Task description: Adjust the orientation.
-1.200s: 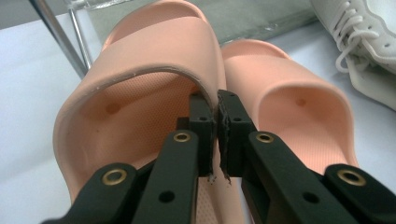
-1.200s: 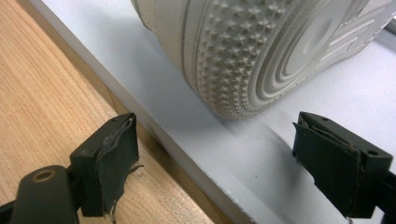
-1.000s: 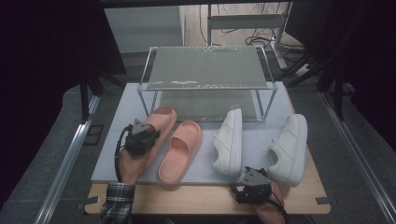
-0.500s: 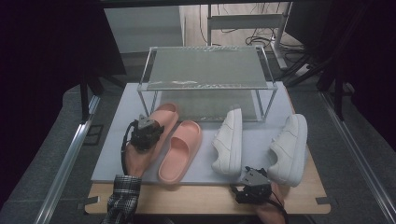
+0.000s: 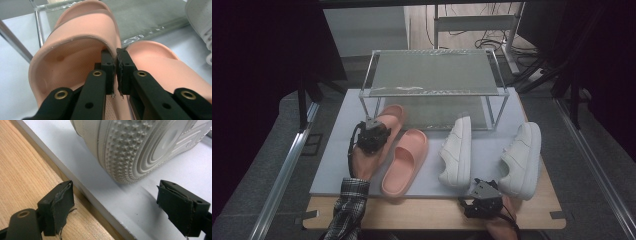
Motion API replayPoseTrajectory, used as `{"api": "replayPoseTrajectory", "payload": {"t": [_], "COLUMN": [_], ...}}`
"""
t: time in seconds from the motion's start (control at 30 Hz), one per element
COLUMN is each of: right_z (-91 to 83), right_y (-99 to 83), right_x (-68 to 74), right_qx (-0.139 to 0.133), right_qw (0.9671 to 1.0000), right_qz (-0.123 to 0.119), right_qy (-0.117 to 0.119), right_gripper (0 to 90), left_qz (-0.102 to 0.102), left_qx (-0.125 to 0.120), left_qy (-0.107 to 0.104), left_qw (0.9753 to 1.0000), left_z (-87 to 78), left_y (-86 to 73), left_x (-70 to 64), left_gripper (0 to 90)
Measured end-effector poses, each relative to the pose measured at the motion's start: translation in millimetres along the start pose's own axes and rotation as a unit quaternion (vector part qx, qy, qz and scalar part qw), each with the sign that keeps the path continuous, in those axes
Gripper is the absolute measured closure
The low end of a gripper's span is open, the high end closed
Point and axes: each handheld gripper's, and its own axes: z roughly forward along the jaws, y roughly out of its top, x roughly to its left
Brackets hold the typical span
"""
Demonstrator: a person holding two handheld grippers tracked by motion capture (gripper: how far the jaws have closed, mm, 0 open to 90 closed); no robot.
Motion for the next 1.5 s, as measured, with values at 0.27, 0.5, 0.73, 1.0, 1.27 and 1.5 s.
{"api": "replayPoseTrajectory", "payload": {"t": [0.27,0.5,0.73,1.0,1.27,1.5], "right_z": [-0.2,-0.2,-0.3,-0.2,-0.2,-0.3], "right_y": [-0.2,-0.2,-0.4,-0.3,-0.3,-0.4], "right_x": [-0.4,-0.4,-0.7,-0.3,-0.4,-0.5], "right_qx": [-0.001,0.0,-0.001,0.0,0.0,0.0], "right_qw": [1.0,1.0,1.0,1.0,1.0,1.0], "right_qz": [-0.001,-0.002,-0.002,-0.004,-0.004,-0.003], "right_qy": [0.001,0.001,0.003,0.001,0.002,0.002], "right_gripper": [14.7,14.7,14.7,14.6,14.7,14.6], "left_qz": [-0.002,-0.01,-0.02,-0.031,-0.021,-0.021], "left_qx": [0.001,0.004,0.006,0.01,0.019,0.026], "left_qy": [0.01,0.019,0.025,0.027,0.034,0.034], "left_qw": [0.9999,0.9998,0.9995,0.9991,0.999,0.9989], "left_z": [15.6,27.0,37.0,47.0,55.5,64.8], "left_y": [4.5,5.5,6.5,8.6,13.3,13.5], "left_x": [2.0,8.4,12.9,15.3,12.5,9.4], "left_gripper": [85.6,85.6,85.3,85.2,85.2,85.1]}}
